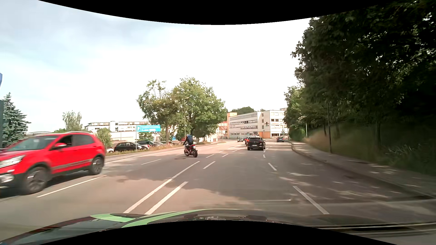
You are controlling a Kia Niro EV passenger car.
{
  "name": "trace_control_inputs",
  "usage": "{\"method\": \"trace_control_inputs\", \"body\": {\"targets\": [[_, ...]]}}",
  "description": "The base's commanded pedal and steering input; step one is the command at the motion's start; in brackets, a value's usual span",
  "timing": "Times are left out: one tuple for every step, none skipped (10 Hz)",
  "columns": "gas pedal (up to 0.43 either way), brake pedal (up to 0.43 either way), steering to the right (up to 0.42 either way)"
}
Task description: Follow the waypoints while adhering to traffic rules and regulations
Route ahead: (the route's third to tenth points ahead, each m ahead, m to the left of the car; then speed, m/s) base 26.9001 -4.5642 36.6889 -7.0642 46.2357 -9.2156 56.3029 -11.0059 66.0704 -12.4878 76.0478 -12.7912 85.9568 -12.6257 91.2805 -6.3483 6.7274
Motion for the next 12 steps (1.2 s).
{"method": "trace_control_inputs", "body": {"targets": [[0.0, 0.037, 0.039], [0.0, 0.037, 0.038], [0.0, 0.037, 0.029], [0.0, 0.037, 0.02], [0.0, 0.037, 0.015], [0.0, 0.043, 0.012], [0.0, 0.043, 0.011], [0.0, 0.043, 0.01], [0.0, 0.049, 0.01], [0.0, 0.049, 0.01], [0.0, 0.049, 0.011], [0.0, 0.055, 0.013]]}}
